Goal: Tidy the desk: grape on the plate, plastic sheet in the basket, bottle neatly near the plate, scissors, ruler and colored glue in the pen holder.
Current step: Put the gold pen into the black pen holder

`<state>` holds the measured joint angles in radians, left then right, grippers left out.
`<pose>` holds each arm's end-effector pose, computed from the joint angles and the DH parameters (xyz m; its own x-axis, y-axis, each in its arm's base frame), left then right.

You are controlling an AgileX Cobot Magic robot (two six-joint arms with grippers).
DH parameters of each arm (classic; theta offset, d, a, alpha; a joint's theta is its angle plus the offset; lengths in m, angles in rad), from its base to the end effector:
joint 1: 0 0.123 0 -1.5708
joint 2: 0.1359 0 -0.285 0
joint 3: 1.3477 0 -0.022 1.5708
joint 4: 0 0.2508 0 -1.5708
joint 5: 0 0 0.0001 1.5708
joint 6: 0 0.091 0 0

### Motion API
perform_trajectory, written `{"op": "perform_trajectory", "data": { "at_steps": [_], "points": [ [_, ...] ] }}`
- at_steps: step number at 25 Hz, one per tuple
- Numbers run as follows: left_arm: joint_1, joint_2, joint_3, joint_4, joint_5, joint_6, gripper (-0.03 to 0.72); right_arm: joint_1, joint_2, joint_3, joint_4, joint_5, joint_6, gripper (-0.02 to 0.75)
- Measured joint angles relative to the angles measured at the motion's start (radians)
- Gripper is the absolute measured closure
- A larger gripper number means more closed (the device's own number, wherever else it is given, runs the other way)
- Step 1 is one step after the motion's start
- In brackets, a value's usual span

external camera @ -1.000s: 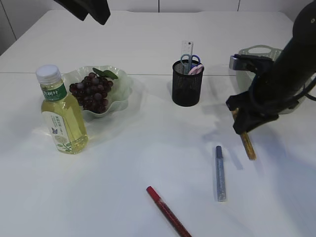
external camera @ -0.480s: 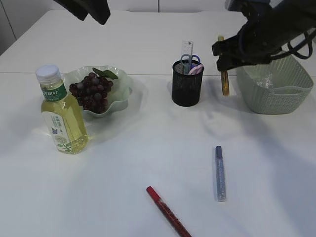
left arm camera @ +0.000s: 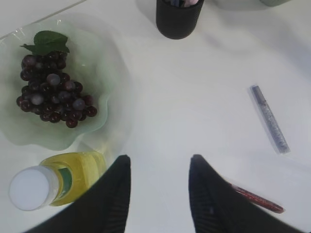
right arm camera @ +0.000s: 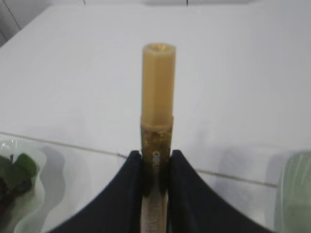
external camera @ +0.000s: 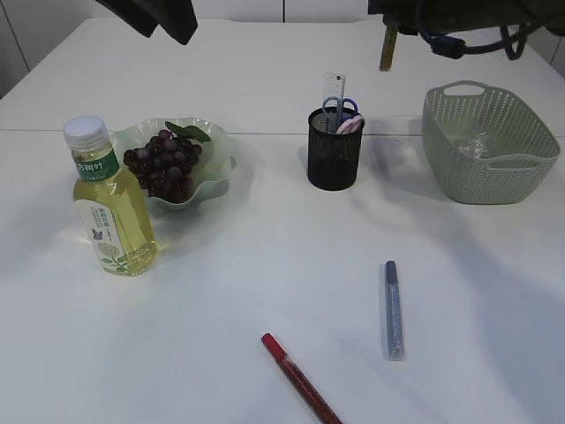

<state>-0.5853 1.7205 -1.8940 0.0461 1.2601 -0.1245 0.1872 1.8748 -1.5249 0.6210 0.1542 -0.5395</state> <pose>0.3073 -0.1989 0.4058 -0.7554 0.3686 -0.5418 0.4517 0.8919 -0.0229 0.4437 0.0924 0.3026 -0.3913 0.0027 -0.9203 -0.2377 0.9658 0.1039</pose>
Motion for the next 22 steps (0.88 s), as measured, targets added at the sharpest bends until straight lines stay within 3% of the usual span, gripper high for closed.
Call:
{"op": "perform_trajectory", "data": {
  "at_steps": [6, 22],
  "points": [
    [0.0, 0.0, 0.0, 0.0, 0.0, 0.0, 0.39, 0.068, 0.09, -0.093, 0.008, -0.065, -0.092, 0.589],
    [0.0, 0.0, 0.0, 0.002, 0.0, 0.0, 0.391, 0.077, 0.238, -0.141, -0.038, -0.087, -0.121, 0.589]
  ]
}}
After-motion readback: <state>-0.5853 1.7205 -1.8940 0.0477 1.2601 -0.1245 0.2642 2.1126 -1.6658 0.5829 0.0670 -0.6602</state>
